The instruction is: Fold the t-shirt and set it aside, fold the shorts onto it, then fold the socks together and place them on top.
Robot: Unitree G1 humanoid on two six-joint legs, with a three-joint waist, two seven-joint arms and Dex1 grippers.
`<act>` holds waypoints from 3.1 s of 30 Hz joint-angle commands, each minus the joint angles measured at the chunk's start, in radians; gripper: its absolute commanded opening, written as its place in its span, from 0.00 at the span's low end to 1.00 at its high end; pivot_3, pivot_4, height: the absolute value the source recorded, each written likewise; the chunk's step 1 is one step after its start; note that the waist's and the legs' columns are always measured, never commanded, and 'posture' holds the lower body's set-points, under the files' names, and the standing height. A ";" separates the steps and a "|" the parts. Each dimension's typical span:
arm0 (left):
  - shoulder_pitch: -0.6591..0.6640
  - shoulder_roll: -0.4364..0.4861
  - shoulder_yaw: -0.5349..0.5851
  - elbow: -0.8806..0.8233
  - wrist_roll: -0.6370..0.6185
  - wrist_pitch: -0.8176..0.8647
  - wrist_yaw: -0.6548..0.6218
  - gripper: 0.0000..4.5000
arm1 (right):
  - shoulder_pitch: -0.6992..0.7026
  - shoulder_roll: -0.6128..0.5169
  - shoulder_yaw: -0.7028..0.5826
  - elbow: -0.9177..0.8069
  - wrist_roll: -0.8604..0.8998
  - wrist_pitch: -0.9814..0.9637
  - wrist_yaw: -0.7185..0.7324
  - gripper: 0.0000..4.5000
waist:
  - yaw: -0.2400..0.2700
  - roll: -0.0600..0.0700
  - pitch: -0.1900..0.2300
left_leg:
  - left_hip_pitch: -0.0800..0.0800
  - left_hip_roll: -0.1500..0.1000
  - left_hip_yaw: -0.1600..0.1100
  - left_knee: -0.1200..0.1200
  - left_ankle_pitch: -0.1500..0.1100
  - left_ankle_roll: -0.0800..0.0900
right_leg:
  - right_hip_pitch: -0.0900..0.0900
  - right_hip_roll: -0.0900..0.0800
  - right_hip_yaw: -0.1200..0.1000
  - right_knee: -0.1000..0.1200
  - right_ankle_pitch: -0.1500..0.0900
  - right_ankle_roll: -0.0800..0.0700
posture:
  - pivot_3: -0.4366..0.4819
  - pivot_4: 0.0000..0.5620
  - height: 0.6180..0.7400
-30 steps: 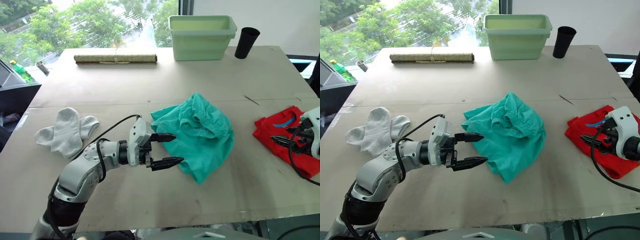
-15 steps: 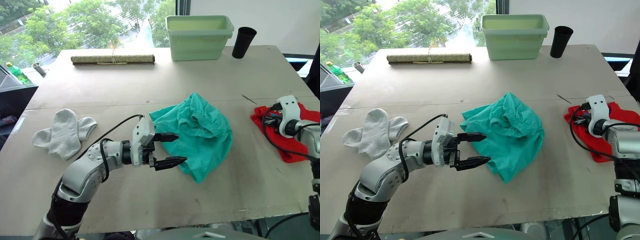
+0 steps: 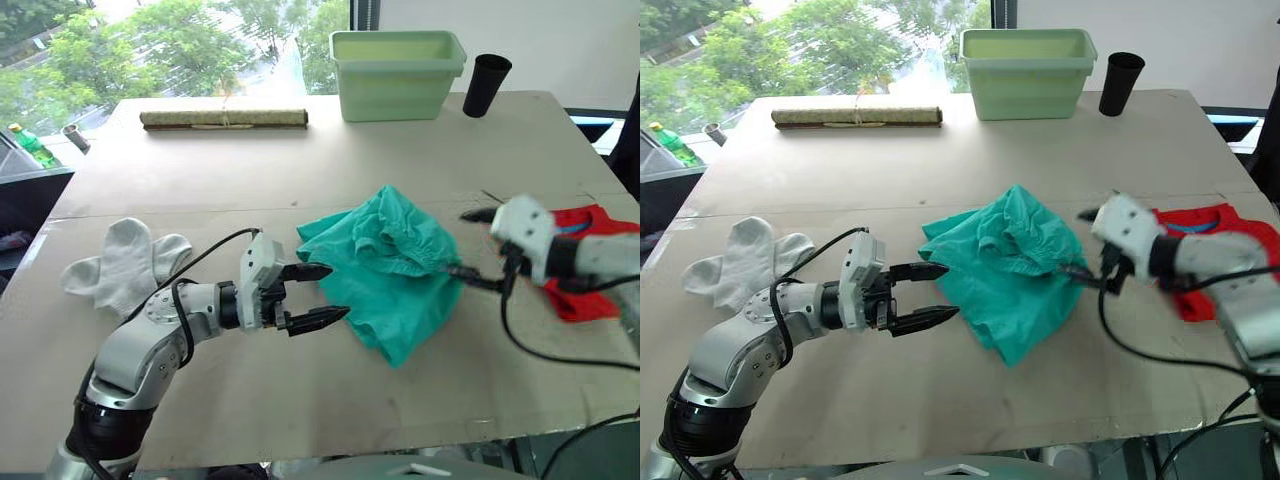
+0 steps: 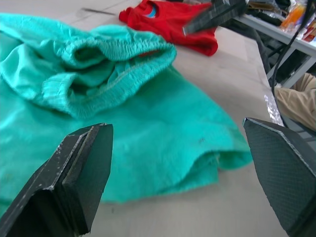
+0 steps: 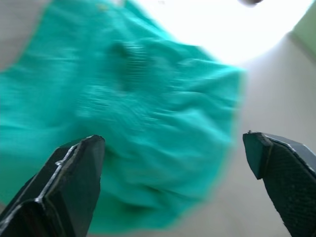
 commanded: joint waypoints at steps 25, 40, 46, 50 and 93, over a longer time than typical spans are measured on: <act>0.018 0.006 0.005 -0.066 -0.030 -0.001 0.009 1.00 | -0.337 0.456 -0.227 0.355 0.110 0.352 -0.406 0.01 | -0.009 0.000 0.000 | 0.000 -0.001 0.001 0.000 0.002 -0.002 | 0.001 0.000 0.000 0.002 0.000 0.000 | 0.48 0.27 0.89; -0.031 -0.026 0.012 -0.032 -0.052 0.040 0.027 1.00 | -0.291 0.331 -0.311 0.240 0.163 0.324 -0.407 0.01 | -0.014 0.004 0.002 | 0.001 -0.001 0.003 -0.004 0.004 0.002 | 0.000 0.002 0.002 0.001 0.002 0.004 | 0.48 0.27 0.89; 0.005 -0.004 0.025 -0.002 -0.034 0.030 0.009 1.00 | -0.193 0.190 0.011 0.021 0.030 0.066 -0.207 0.01 | -0.013 0.003 0.001 | 0.002 0.000 0.003 -0.005 0.002 -0.002 | 0.000 0.002 0.002 0.001 0.002 0.004 | 0.48 0.27 0.89; 0.050 0.025 0.048 -0.007 -0.025 0.020 -0.003 1.00 | -0.120 0.170 0.191 -0.056 -0.033 0.029 -0.161 0.01 | -0.007 0.002 0.001 | 0.001 0.000 0.003 -0.005 0.002 -0.002 | -0.001 0.002 0.002 0.000 0.002 0.004 | 0.48 0.27 0.89; 0.243 -0.039 0.135 -0.221 -0.064 -0.005 0.153 1.00 | -0.492 0.255 0.459 0.588 0.059 0.271 0.163 0.70 | -0.009 -0.002 -0.001 | 0.003 -0.001 0.001 -0.006 0.002 -0.003 | 0.000 0.000 0.000 -0.001 0.000 0.000 | 0.48 0.27 0.89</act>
